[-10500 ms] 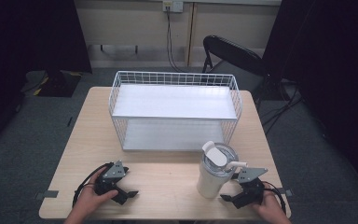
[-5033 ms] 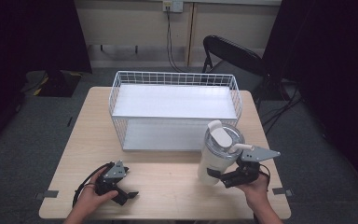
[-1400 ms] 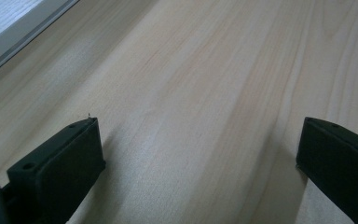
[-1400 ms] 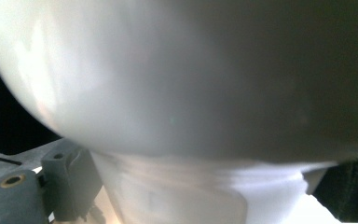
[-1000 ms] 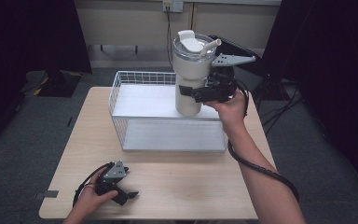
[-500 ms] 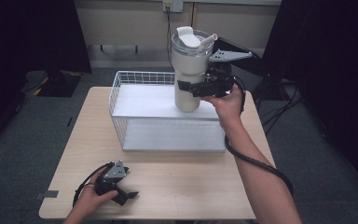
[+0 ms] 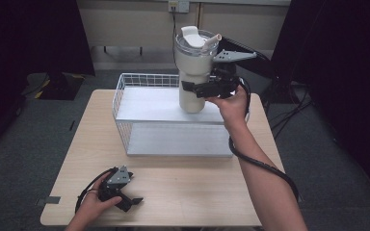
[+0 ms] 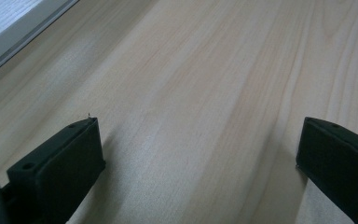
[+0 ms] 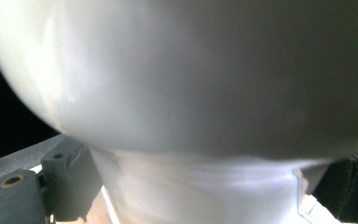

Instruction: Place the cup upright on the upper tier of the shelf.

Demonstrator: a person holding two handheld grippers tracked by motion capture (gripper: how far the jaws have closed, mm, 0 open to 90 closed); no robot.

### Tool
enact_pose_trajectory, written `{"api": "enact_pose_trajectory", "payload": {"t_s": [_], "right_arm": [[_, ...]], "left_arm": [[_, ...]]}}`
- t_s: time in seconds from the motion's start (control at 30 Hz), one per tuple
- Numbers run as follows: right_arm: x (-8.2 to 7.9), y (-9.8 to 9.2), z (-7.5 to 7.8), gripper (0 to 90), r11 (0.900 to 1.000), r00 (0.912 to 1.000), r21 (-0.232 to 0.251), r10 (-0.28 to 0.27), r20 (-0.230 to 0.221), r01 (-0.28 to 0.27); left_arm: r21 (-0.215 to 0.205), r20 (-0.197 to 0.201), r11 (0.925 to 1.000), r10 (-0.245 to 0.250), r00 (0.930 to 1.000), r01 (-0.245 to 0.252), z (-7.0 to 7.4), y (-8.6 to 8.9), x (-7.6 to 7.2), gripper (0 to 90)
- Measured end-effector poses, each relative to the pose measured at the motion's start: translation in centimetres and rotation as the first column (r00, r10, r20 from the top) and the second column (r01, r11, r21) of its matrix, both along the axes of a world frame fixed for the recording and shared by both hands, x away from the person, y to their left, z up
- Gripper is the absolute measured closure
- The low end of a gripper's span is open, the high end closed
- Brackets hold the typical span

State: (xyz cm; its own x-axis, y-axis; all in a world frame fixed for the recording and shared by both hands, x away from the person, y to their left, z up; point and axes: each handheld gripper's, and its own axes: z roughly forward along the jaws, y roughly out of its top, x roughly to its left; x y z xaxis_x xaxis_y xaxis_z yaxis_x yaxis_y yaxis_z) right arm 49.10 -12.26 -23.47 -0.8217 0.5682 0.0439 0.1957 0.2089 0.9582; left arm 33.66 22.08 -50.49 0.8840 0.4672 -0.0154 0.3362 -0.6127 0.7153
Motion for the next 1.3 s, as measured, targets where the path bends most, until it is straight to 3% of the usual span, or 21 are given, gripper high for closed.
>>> {"api": "enact_pose_trajectory", "payload": {"t_s": [1.3], "right_arm": [[1.8,0.5,-1.7,10.2,0.999,0.9991,-0.007,-0.041,-0.013,0.041]], "left_arm": [[0.000,0.000,1.0000,0.000,1.0000,0.000,0.0,0.0,0.0,0.0]]}}
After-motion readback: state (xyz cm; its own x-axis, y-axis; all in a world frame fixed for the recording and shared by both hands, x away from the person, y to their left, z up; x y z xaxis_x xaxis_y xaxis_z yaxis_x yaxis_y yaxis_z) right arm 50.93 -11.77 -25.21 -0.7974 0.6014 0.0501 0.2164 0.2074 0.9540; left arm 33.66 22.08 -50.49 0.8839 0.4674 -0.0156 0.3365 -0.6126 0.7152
